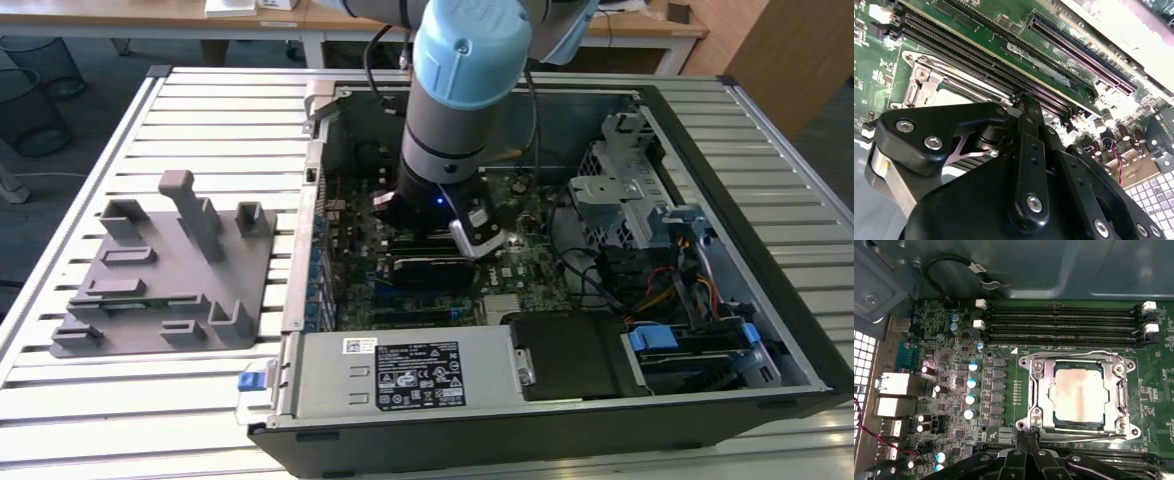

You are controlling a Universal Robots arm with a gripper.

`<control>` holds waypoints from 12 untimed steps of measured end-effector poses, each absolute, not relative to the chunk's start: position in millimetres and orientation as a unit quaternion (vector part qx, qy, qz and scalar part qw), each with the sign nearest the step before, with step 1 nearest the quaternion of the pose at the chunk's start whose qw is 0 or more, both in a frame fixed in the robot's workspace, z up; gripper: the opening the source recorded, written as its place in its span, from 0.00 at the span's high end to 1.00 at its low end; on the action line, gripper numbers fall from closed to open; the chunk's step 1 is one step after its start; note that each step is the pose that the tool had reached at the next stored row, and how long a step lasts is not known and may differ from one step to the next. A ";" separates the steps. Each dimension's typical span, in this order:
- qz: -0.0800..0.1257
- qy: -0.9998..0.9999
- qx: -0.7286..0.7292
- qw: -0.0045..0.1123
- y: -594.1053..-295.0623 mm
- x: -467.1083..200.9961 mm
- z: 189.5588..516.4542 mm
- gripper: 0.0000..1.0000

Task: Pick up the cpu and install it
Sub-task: 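Install the second cpu locking lever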

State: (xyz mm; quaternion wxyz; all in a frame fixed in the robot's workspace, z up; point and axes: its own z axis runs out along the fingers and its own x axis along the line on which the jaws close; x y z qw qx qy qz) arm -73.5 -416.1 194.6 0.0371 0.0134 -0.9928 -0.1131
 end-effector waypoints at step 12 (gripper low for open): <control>-0.131 -0.991 0.015 0.037 -416.3 -76.2 190.9 0.89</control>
